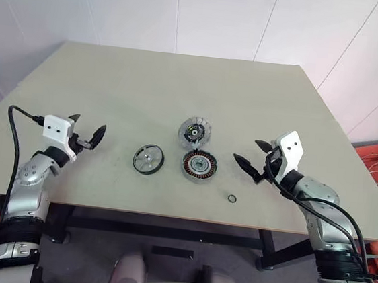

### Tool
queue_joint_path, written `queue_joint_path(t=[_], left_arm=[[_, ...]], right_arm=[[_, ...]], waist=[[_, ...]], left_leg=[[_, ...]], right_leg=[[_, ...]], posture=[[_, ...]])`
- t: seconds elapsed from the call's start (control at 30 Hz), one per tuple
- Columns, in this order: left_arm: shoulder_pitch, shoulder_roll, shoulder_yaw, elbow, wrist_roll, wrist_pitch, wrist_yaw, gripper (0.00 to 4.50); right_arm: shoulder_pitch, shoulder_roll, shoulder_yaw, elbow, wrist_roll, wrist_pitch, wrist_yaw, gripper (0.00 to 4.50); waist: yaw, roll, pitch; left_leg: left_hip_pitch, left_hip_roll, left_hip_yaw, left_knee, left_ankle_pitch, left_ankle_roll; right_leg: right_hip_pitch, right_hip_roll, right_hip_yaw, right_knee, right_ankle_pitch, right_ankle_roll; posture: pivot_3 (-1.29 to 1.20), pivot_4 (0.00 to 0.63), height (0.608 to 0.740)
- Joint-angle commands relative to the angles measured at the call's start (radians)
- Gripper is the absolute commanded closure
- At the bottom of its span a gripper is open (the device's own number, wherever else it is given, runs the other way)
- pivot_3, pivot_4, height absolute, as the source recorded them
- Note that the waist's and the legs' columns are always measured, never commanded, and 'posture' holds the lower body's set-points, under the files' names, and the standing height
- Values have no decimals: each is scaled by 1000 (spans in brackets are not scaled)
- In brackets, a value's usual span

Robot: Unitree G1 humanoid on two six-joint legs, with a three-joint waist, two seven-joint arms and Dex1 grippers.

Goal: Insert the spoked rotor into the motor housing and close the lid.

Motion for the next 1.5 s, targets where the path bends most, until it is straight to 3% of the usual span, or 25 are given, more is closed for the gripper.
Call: queue_joint_path(t=[0.03, 0.8, 1.17, 1.5], left_arm=[[-17, 18, 10, -32, -5, -7, -4, 0], [-55, 40, -2, -25, -14, 5, -57, 0], [-35, 55, -63, -114, -39, 29, -202, 0], [25, 136, -132, -235, -113, 99, -455, 0]], right_arm=[[-5, -7, -18, -27, 12, -10, 0, 51], [-34, -20, -36, -6, 17, -10, 6, 51], [56, -178, -35, -183, 80, 97, 161, 51], [101, -262, 91, -285, 79, 208, 278, 51]], waist=[[-1, 0, 0], [0, 0, 0], [4, 0, 0], [5, 0, 0]], left_leg=[[0, 0, 0, 0, 0, 0], [0, 0, 0, 0, 0, 0], [0, 0, 0, 0, 0, 0], [1, 1, 0, -1, 0, 0]], right_leg=[[0, 0, 0, 0, 0, 0], [0, 0, 0, 0, 0, 0], [0, 0, 0, 0, 0, 0], [0, 0, 0, 0, 0, 0]], posture=[[0, 0, 740], [0, 0, 740], [0, 0, 740], [0, 0, 740]])
